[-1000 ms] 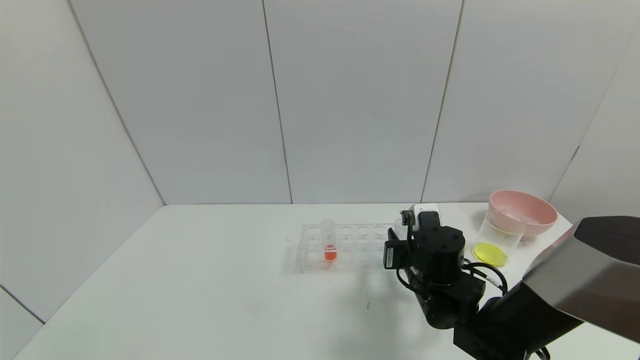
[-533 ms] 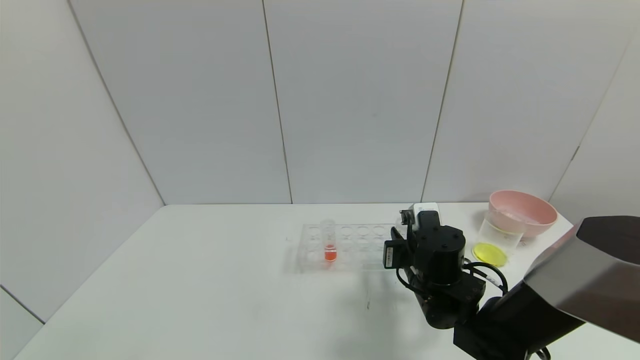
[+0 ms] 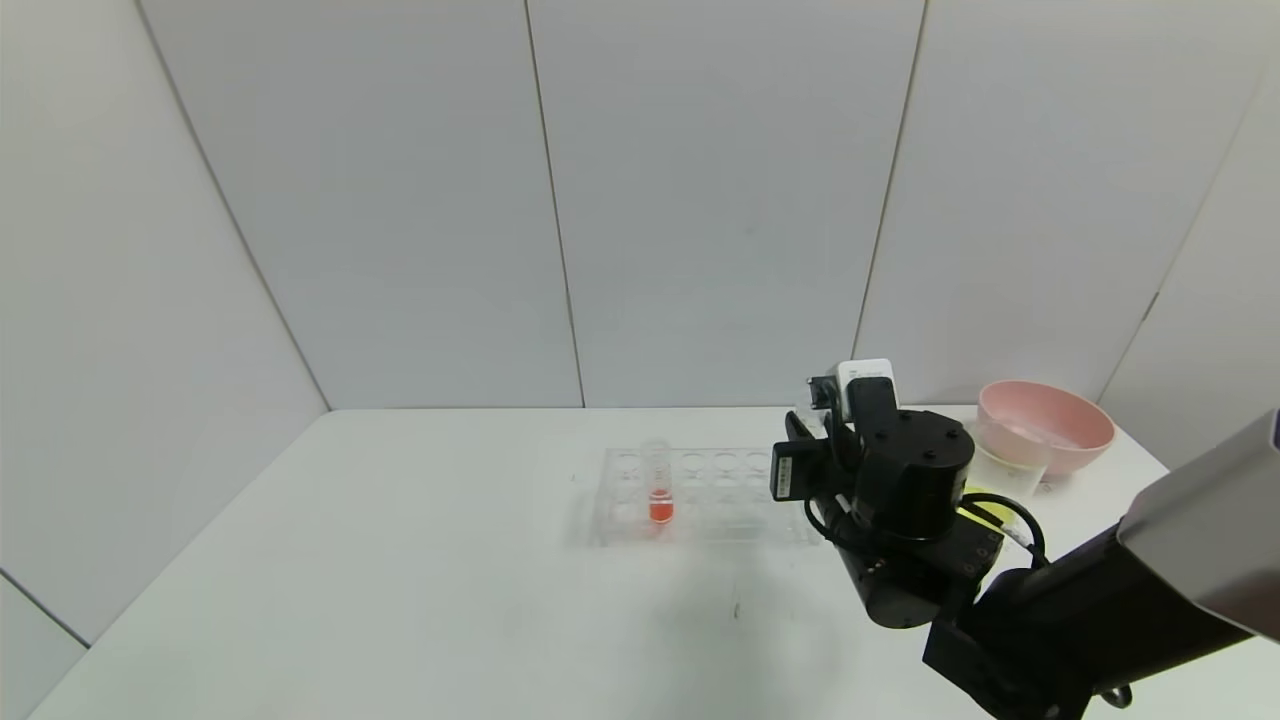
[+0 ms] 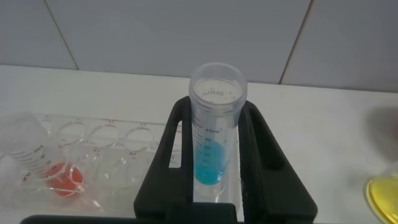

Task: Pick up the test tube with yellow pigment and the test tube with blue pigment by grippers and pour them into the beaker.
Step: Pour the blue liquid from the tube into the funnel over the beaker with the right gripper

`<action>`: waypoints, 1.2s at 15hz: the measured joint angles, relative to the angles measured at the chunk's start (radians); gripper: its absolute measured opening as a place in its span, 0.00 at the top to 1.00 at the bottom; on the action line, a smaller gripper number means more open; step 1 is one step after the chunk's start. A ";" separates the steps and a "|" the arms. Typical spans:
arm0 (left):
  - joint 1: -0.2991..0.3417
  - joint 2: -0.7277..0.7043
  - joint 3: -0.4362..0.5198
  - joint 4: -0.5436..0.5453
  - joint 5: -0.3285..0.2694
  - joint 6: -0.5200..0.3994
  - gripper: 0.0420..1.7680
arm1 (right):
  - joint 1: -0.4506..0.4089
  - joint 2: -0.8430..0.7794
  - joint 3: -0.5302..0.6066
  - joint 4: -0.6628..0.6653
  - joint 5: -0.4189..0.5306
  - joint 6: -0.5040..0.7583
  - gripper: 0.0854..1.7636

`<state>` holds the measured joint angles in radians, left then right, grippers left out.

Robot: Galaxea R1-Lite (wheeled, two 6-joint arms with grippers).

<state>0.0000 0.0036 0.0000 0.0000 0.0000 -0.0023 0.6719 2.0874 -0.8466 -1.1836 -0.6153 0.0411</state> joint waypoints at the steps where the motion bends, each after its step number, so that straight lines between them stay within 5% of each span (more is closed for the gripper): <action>1: 0.000 0.000 0.000 0.000 0.000 0.000 0.00 | 0.002 -0.013 -0.002 0.000 -0.001 -0.004 0.76; 9: 0.000 0.000 0.000 0.000 0.000 0.000 0.00 | 0.004 -0.058 0.000 0.005 0.003 -0.007 0.76; 11: 0.000 0.000 0.000 0.000 0.000 0.000 0.00 | -0.018 -0.078 0.010 0.019 0.064 -0.017 0.76; 13: 0.000 0.000 0.000 0.000 0.000 0.000 0.00 | -0.059 -0.121 0.032 0.052 0.194 -0.021 0.76; 18: 0.000 0.000 0.000 0.000 0.000 0.000 0.00 | -0.292 -0.296 0.121 0.205 0.750 -0.023 0.76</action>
<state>0.0000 0.0036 0.0000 0.0000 0.0000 -0.0023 0.3796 1.7919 -0.7253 -0.9787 0.1351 0.0181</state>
